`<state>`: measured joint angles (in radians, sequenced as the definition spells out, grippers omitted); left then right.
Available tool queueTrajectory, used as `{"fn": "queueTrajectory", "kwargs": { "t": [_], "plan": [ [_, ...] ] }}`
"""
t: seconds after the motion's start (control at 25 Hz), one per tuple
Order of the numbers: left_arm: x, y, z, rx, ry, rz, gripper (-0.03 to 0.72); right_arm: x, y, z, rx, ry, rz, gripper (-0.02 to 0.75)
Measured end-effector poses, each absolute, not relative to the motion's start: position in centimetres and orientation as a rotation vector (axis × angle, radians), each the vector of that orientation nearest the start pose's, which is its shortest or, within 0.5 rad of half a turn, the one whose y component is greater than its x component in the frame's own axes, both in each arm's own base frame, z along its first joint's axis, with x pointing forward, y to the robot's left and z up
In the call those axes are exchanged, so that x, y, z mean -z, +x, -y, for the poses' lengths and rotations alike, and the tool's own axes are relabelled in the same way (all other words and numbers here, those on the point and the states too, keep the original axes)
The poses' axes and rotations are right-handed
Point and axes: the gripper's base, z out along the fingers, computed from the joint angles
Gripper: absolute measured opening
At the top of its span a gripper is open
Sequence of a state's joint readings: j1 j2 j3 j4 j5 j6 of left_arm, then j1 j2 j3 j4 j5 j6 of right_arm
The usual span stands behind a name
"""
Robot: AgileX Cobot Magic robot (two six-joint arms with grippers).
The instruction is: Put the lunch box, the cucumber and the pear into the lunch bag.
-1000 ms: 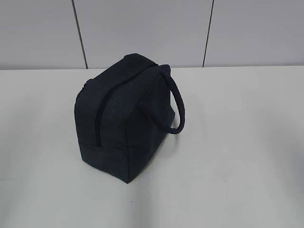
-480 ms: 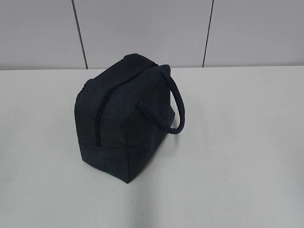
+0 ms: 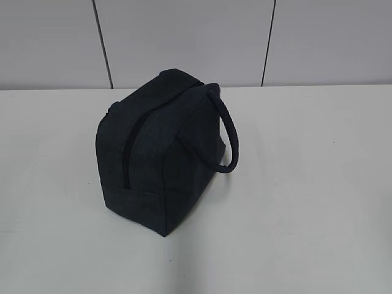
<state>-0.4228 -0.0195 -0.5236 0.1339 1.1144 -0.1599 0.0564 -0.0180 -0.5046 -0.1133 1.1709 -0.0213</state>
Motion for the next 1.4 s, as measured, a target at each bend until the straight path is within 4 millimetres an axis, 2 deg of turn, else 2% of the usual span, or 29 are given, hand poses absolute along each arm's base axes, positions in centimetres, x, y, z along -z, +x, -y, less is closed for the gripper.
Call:
{"fn": "queueTrajectory", "kwargs": {
  "t": [0.96, 1.24, 1.4],
  "plan": [
    [-27.98, -0.75, -1.59, 0.186, 0.242, -2.036, 0.242, -27.02, -1.17, 0.99, 0.118, -0.076, -2.116, 0.332],
    [-27.98, -1.18, -1.29, 0.01, -0.052, -2.045, 0.242, -27.04, -1.28, 0.84, 0.192, 0.057, -2.119, 0.332],
    [-27.98, -1.25, -1.21, -0.027, -0.113, -2.043, 0.242, -27.04, -1.28, 0.83, 0.197, 0.064, -2.119, 0.332]
  ]
}}
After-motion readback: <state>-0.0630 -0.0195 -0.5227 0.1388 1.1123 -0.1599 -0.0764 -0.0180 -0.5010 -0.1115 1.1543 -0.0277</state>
